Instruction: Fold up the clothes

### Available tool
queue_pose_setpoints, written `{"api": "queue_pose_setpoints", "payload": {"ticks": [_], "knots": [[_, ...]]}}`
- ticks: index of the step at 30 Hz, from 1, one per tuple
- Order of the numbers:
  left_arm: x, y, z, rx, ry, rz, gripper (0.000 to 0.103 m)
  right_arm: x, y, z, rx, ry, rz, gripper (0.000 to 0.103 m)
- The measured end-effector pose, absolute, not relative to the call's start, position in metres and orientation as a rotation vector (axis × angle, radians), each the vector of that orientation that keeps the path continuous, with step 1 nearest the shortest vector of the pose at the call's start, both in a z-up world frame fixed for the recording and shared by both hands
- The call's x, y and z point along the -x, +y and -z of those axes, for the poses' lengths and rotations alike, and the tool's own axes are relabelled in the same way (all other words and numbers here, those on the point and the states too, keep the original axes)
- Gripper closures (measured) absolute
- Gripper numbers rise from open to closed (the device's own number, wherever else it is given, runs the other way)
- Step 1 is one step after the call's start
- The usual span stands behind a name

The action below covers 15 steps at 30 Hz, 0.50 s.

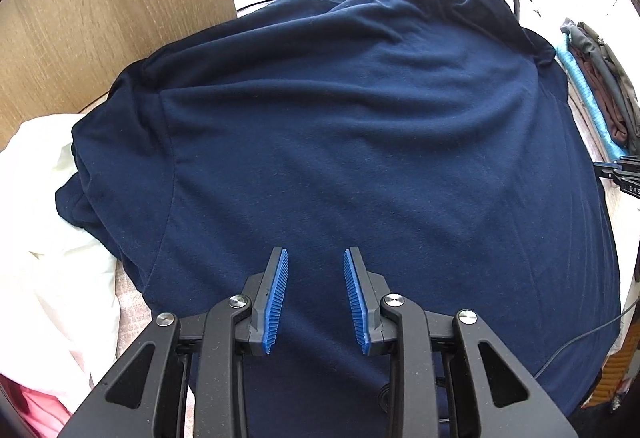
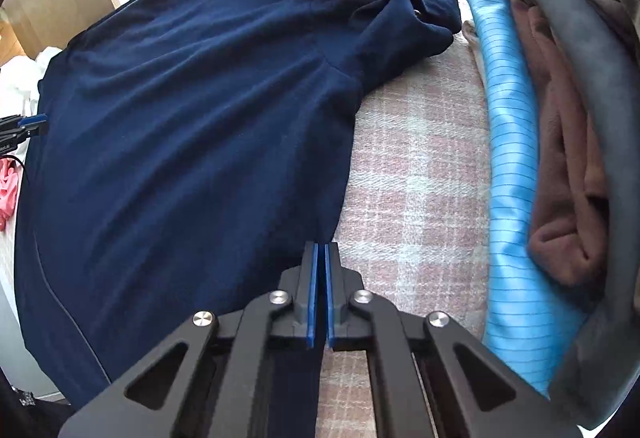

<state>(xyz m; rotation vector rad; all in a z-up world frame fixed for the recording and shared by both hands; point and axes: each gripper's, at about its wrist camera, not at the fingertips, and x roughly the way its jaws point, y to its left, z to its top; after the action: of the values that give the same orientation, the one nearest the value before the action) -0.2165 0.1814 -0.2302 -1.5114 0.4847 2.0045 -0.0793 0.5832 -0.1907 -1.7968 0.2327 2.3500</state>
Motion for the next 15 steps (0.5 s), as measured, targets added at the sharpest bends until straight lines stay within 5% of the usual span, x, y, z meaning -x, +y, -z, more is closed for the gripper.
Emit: {"api": "queue_pose_setpoints", "payload": {"ticks": [5,15], "knots": [[0.223,0.169,0.232,1.531,0.455,-2.046,0.075,0.070,0.609,0.189,1.777,0.332,-2.258,0.100],[0.194,0.072,0.187,1.544,0.192,-2.193,0.075,0.107,0.569,0.166,1.715,0.321,-2.468,0.080]]}}
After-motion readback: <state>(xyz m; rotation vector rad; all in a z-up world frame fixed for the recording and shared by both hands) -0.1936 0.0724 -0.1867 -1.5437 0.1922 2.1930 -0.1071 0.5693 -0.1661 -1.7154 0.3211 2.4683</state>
